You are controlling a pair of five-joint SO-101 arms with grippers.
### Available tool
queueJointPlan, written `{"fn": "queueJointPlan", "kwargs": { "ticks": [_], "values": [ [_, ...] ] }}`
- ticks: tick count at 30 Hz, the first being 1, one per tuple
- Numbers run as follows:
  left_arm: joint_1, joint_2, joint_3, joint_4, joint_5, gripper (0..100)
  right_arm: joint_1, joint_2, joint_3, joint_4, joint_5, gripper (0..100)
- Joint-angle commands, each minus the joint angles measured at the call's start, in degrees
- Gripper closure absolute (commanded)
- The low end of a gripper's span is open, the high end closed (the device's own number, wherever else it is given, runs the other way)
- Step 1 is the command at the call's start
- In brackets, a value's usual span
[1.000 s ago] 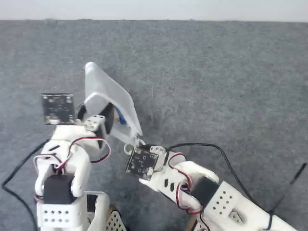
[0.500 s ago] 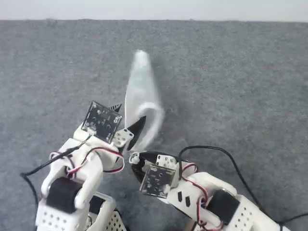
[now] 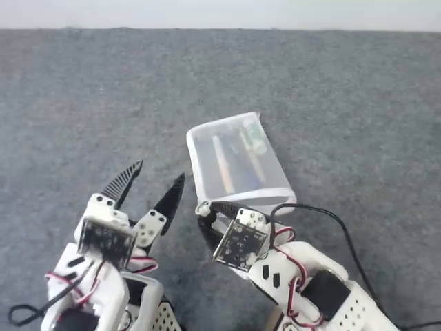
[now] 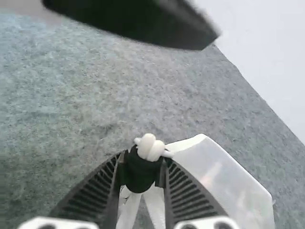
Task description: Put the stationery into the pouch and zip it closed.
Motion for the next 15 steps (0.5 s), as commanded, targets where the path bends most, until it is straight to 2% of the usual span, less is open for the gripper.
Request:
{"fn": "queueJointPlan", "kwargs": {
  "ticks": [1, 9, 15],
  "values": [
    [-2.3, -1.1, 2.8, -0.3, -0.5, 77, 2.0, -2.1, -4.0, -1.6, 0.4, 99.2],
    [-2.2, -0.7, 5.1, 2.8, -8.3, 76, 9.6, -7.1, -6.2, -0.7, 0.4, 99.2],
    [-0.6, -0.7, 5.2, 4.7, -9.8, 72, 10.5, -13.8, -12.1, 8.2, 1.7, 99.1]
  ]
}}
